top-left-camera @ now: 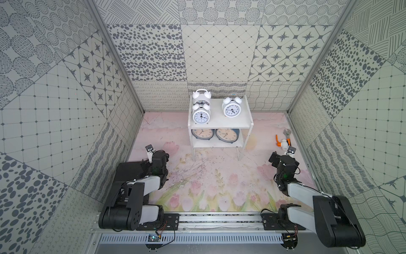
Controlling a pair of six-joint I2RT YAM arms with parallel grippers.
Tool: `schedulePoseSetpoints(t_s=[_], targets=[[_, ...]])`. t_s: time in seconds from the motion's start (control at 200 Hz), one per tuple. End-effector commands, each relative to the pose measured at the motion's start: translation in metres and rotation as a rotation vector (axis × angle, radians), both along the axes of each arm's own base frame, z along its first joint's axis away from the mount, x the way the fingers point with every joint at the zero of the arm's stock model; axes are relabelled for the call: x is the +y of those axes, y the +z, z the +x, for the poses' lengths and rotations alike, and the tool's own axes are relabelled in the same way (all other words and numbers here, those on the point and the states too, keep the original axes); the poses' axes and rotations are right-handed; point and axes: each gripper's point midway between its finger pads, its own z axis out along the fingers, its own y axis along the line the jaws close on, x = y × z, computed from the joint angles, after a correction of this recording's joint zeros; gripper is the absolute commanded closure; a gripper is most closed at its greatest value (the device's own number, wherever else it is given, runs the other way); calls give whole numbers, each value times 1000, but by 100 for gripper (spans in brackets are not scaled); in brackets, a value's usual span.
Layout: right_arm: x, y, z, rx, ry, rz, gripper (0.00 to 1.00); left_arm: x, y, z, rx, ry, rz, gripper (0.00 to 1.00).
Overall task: Place the alarm clocks on the shelf by style
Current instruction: Reset both arms
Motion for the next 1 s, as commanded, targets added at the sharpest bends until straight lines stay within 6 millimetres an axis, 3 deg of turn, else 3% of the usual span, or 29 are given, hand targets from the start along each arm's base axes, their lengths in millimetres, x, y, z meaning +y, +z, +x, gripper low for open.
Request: schedulePoseSetpoints(t_s=[0.0,0.065,0.11,0.145,0.2,0.25,0.395,0.615,0.996], targets=[[31,37,39,-230,210,5,1,-25,25,36,-161,-180,-64,0],[46,29,52,-254,305,-10,1,-33,22,44,-146,-242,-53,0],[53,21,56,-170,357,10,1,-44,19,50,-115,-302,-72,0],[55,18,61,-104,375,13,1,-52,17,56,-104,-360,-60,0],[57,21,73,-141,388,21,1,-71,7,65,-94,-468,-20,1],[60,15,73,-64,406,26,1,-75,1,66,-49,-473,-27,1],[60,15,74,-67,404,21,1,-61,0,64,-44,-394,-59,0],[65,15,76,-54,391,-25,0,-73,5,63,-61,-419,28,1],[66,14,76,-48,389,-36,1,-73,6,64,-63,-423,40,1]])
